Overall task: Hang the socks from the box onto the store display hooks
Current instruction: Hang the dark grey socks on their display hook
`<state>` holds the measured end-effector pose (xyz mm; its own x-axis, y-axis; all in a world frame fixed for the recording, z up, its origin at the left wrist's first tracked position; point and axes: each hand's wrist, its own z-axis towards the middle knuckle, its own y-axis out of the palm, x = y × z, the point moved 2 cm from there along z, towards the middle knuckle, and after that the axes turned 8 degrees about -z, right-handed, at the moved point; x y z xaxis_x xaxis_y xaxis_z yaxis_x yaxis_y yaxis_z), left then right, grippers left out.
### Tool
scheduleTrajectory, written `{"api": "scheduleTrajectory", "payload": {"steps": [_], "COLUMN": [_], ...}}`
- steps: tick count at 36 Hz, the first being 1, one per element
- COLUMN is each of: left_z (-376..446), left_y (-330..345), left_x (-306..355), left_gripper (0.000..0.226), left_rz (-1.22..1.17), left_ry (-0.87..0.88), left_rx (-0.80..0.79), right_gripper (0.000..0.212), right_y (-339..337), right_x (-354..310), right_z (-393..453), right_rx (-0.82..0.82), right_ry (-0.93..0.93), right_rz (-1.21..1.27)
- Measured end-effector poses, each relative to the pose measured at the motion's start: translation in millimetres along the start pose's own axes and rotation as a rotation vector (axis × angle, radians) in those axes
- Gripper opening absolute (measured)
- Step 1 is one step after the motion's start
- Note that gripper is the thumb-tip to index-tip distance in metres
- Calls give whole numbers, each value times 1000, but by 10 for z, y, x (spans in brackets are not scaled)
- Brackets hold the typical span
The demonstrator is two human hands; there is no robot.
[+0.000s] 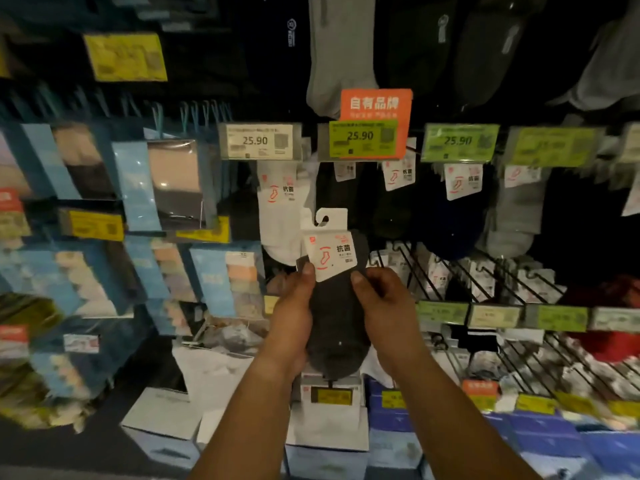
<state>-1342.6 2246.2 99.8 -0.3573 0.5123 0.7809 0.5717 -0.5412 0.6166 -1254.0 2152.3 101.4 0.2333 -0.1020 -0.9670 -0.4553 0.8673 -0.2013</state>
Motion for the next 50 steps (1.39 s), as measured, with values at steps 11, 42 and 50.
{"api": "scheduleTrajectory", "payload": {"steps": [11,42,50], "left_z": [56,362,332], "left_y": [82,-40,-70], "left_x": [62,76,86], "left_gripper": [38,29,28], "left_rz": [-6,72,75], "left_ry": [-3,123,131], "left_rx": [-72,55,78], "right_gripper": [23,18,19], "right_y": [1,-275,-293], "right_x": [-6,-343,-539], "right_z": [121,421,497], "right_rx": [-94,-171,-198], "right_ry": [47,-27,-93], "right_rz": [109,320,336]}}
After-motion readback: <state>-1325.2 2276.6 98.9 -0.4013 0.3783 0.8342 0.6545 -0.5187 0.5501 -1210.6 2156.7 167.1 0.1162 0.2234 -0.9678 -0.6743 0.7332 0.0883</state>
